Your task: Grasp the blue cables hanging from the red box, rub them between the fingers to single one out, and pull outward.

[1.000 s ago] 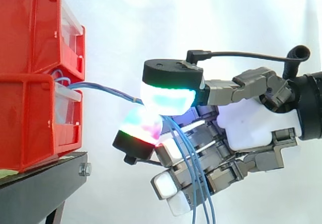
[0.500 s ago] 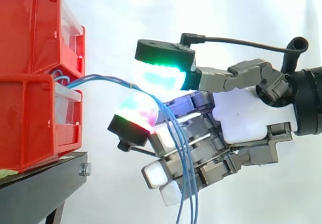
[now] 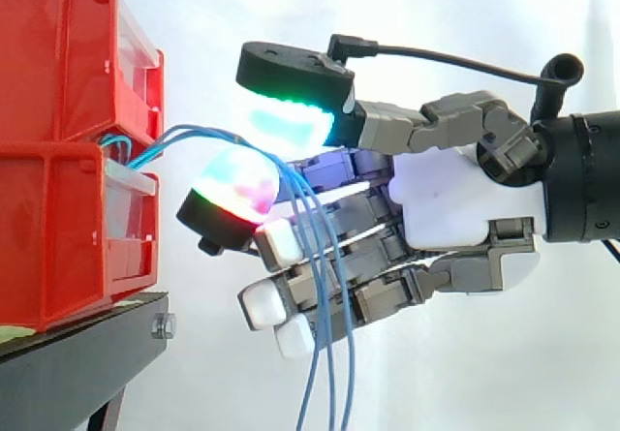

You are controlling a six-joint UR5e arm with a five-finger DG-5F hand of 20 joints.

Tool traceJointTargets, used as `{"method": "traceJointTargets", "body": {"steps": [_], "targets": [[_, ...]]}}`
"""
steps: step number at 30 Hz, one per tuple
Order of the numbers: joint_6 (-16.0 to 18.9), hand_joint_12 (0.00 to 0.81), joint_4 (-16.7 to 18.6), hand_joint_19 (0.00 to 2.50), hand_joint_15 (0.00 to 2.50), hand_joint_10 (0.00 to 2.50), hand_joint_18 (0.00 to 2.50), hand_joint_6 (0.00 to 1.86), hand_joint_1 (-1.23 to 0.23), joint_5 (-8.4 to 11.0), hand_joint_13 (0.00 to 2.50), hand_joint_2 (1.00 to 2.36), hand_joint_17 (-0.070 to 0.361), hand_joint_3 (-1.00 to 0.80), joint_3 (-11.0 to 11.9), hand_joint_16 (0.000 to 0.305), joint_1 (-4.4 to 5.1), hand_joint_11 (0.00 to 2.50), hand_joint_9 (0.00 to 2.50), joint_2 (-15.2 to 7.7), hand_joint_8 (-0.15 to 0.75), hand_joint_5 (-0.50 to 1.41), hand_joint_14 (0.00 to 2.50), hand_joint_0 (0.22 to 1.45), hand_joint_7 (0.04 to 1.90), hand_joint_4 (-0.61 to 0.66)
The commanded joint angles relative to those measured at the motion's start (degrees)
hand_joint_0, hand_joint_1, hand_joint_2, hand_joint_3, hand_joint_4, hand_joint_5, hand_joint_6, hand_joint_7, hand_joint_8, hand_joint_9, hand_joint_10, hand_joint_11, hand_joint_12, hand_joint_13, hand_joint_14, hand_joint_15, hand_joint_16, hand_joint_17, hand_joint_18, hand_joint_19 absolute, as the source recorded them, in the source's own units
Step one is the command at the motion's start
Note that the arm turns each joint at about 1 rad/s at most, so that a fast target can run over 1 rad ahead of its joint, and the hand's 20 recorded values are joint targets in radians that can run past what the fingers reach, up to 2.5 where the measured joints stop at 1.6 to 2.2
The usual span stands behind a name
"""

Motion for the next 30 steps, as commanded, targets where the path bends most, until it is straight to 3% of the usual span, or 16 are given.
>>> {"method": "traceJointTargets", "body": {"steps": [1,6,18,23,25,30], "targets": [[-0.3,0.352,1.6,0.56,0.61,0.02,0.69,0.79,-0.65,0.57,0.81,1.0,0.101,-0.5,-1.3,0.045,0.11,0.76,0.97,0.1,0.256,-0.12,0.02,0.53,0.99,0.14],[-0.3,0.352,5.6,0.56,0.59,0.02,0.68,0.71,-0.64,1.01,0.8,1.0,0.102,-0.49,-4.0,0.045,0.47,0.72,0.94,0.0,0.254,-0.11,0.02,0.53,1.04,0.16],[-0.3,0.356,6.0,0.56,0.59,0.02,0.67,0.62,-0.63,2.24,0.78,1.0,0.102,-0.49,-4.0,0.045,0.55,0.68,0.91,-0.1,0.259,-0.09,0.02,0.53,1.14,0.17],[-0.1,0.354,6.4,0.56,0.58,0.02,0.66,0.62,-0.63,3.65,0.77,1.0,0.1,-0.47,-3.9,0.044,1.26,0.68,0.91,-1.2,0.258,-0.09,0.02,0.54,1.15,0.17],[0.3,0.351,6.7,0.56,0.58,0.02,0.66,0.62,-0.63,3.74,0.77,1.0,0.099,-0.47,-3.7,0.044,1.52,0.67,0.91,-2.3,0.254,-0.09,0.02,0.54,1.15,0.16],[4.0,0.347,5.7,0.57,0.58,0.02,0.66,0.64,-0.64,3.82,0.77,1.0,0.097,-0.44,-2.9,0.043,1.78,0.68,0.92,-2.2,0.252,-0.1,0.02,0.57,1.15,0.16]]}}
